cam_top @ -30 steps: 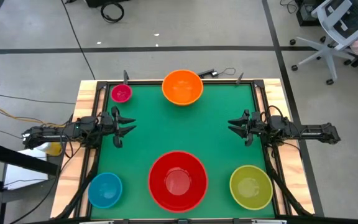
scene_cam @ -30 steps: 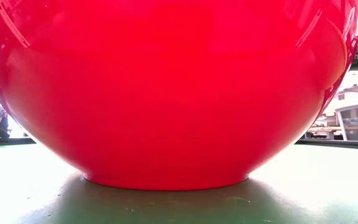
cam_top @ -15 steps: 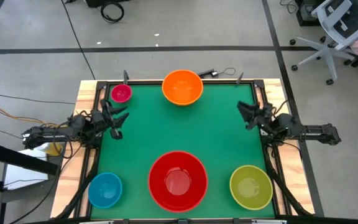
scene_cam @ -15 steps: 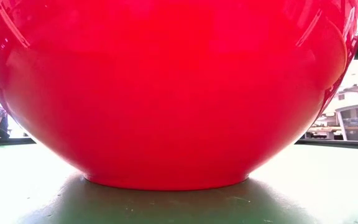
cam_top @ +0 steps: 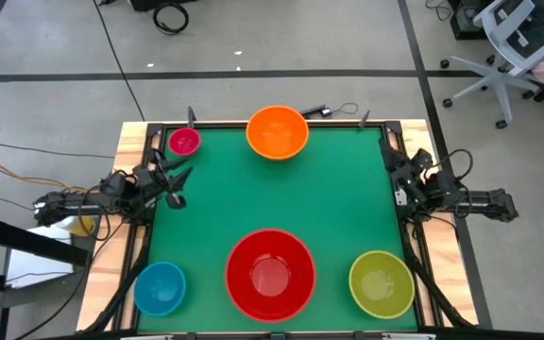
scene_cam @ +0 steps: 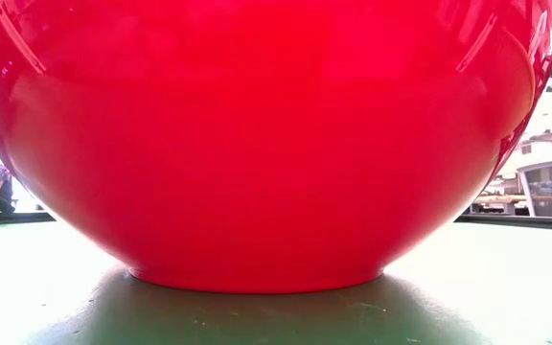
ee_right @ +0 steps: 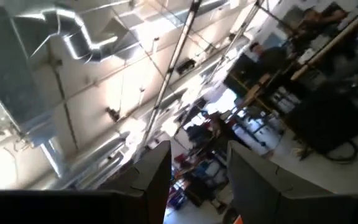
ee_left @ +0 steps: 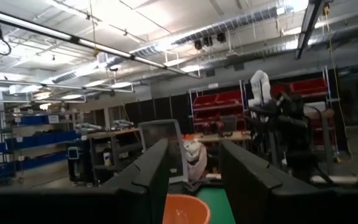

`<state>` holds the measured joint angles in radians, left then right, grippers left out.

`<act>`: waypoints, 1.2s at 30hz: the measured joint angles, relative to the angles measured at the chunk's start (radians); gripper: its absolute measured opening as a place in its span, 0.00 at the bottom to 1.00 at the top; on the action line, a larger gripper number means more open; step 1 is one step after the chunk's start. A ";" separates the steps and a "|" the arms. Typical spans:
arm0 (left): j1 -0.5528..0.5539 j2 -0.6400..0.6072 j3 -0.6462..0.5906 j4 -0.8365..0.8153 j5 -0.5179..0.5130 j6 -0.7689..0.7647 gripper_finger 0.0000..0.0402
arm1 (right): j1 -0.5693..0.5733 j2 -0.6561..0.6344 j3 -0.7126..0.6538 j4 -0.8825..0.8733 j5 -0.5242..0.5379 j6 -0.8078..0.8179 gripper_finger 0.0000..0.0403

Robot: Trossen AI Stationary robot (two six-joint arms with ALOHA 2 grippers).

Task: Nest bowls inside each other
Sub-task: Stack the orange bowl into the big red bowl

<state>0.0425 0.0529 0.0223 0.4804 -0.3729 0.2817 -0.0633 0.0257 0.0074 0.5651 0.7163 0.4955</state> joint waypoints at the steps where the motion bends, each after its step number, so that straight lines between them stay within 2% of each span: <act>1: 0.000 0.009 0.000 0.013 0.000 -0.002 0.35 | 0.000 0.000 0.000 -0.008 -0.048 -0.018 0.40; 3: 0.000 0.028 0.000 0.016 0.000 -0.021 0.35 | -0.004 0.000 0.000 -0.011 -0.106 -0.096 0.40; 7: 0.000 0.093 0.000 -0.004 0.000 -0.092 0.35 | -0.020 0.001 -0.001 -0.086 -0.090 -0.116 0.40; 11: 0.000 0.182 0.000 0.040 0.000 -0.121 0.35 | -0.038 0.028 -0.001 -0.115 -0.215 -0.159 0.40; 19: 0.000 0.357 0.000 0.263 -0.013 -0.042 0.35 | -0.059 0.166 -0.001 -0.113 -0.185 -0.155 0.40; 22: 0.011 0.416 0.000 0.321 -0.025 -0.026 0.35 | -0.062 0.245 -0.001 -0.099 -0.174 -0.138 0.40; 26: 0.065 0.488 0.000 0.347 -0.026 -0.032 0.35 | -0.084 0.368 -0.001 -0.088 -0.091 -0.028 0.40; 30: 0.143 0.557 0.009 0.355 -0.026 -0.105 0.35 | -0.139 0.523 0.019 -0.094 -0.047 0.055 0.40; 33: 0.197 0.611 0.036 0.363 -0.027 -0.177 0.35 | -0.197 0.649 0.082 -0.094 -0.073 0.120 0.40; 36: 0.232 0.672 0.058 0.358 -0.026 -0.226 0.35 | -0.253 0.781 0.177 -0.115 -0.150 0.130 0.43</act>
<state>0.2744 0.7244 0.0799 0.8387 -0.3985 0.0557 -0.3164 0.8066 0.1849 0.4497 0.5661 0.6254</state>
